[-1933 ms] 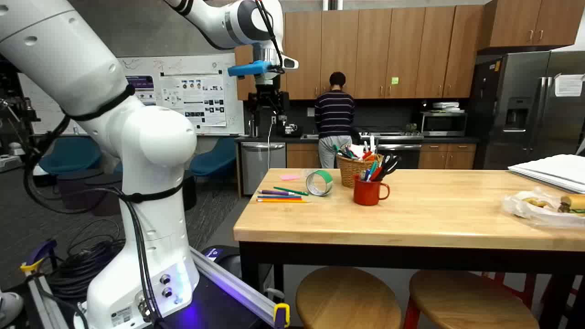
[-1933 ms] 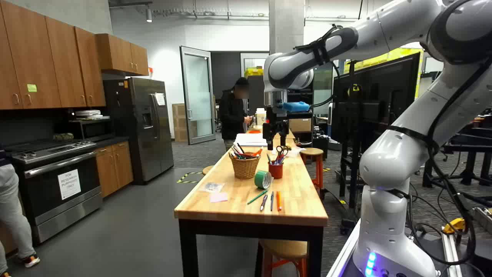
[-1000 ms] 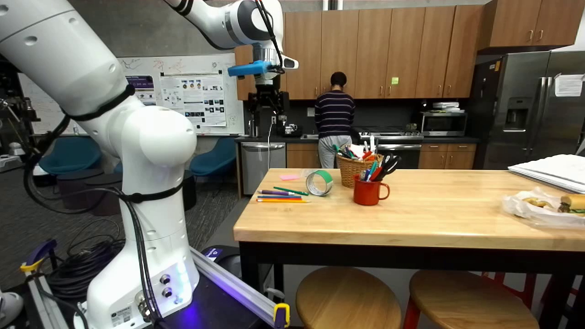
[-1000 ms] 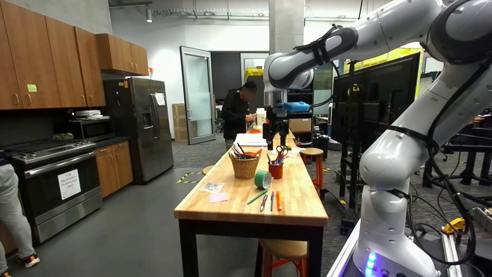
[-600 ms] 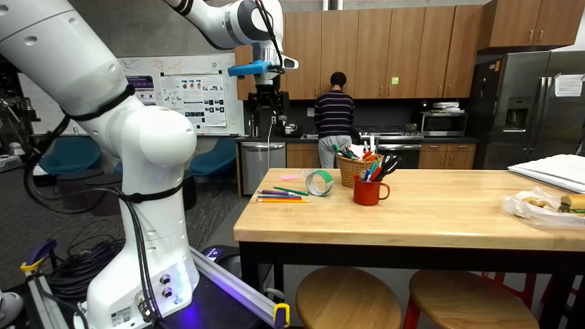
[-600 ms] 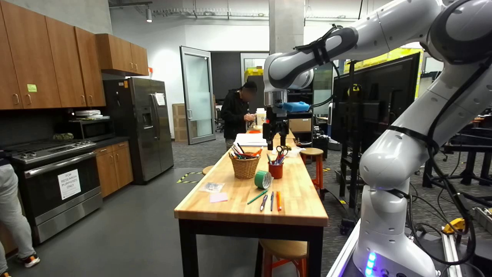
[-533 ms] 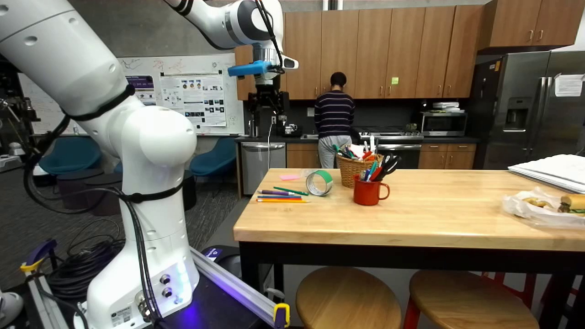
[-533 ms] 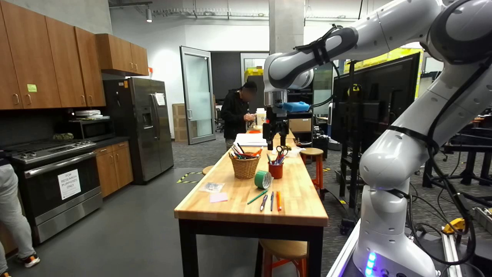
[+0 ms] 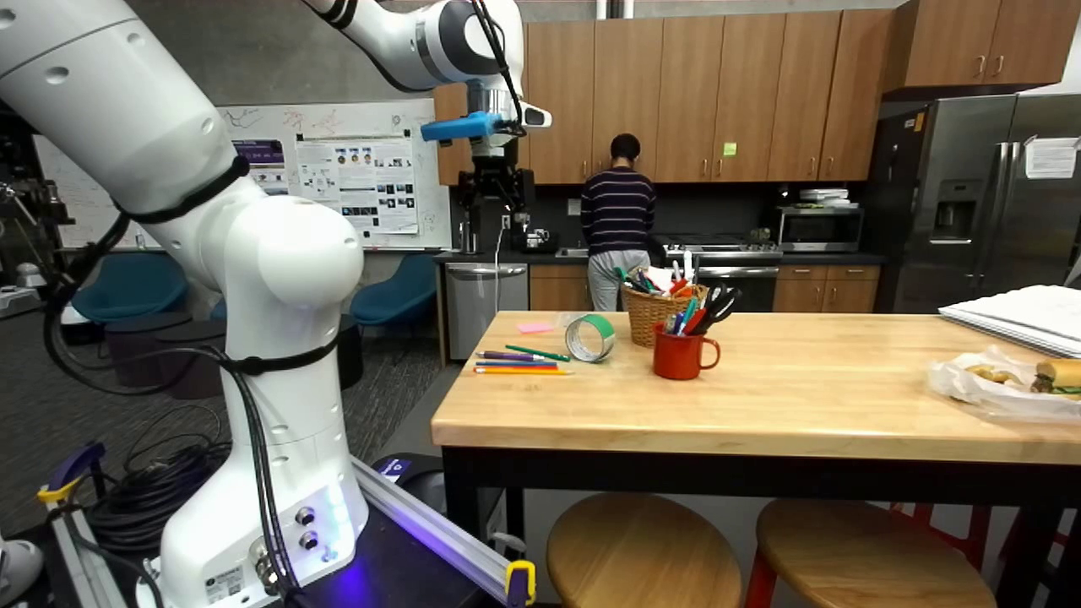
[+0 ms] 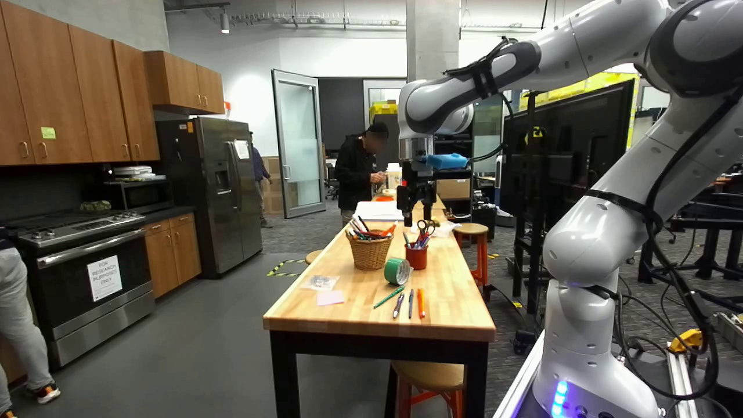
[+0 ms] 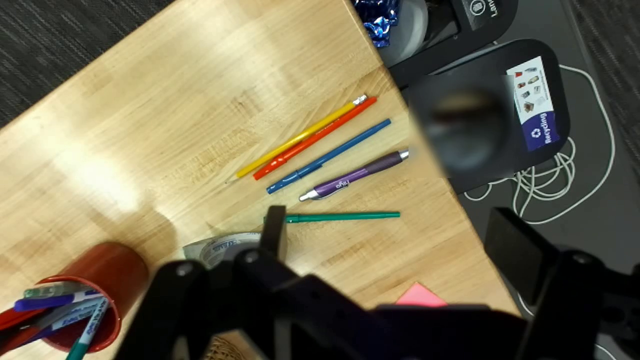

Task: Shift the sticky notes to the table

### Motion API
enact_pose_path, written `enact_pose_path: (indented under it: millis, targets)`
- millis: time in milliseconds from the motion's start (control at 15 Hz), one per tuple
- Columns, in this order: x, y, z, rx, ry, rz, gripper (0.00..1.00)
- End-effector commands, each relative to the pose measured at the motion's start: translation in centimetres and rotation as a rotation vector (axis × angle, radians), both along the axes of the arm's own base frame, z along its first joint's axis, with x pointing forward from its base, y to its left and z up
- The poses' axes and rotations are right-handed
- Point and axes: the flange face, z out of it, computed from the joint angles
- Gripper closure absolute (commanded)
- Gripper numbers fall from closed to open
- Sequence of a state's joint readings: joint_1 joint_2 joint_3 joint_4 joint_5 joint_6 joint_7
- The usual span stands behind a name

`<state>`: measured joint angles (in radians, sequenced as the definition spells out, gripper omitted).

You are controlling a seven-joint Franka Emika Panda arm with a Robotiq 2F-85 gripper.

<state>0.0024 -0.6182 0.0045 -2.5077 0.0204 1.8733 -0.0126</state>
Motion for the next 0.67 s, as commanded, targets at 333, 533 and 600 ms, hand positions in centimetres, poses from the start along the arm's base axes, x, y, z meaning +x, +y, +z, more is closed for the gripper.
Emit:
enact_pose_path:
  millis: [333, 533, 600]
  targets:
    - [1.5, -0.3, -0.3, -0.038, -0.013, -0.004, 0.0]
    - [3.3, -0.6, -0.5, -0.078, -0.048, 0.013, 0.0]
    - [4.0, -0.7, -0.6, -0.09, -0.06, 0.022, 0.0]
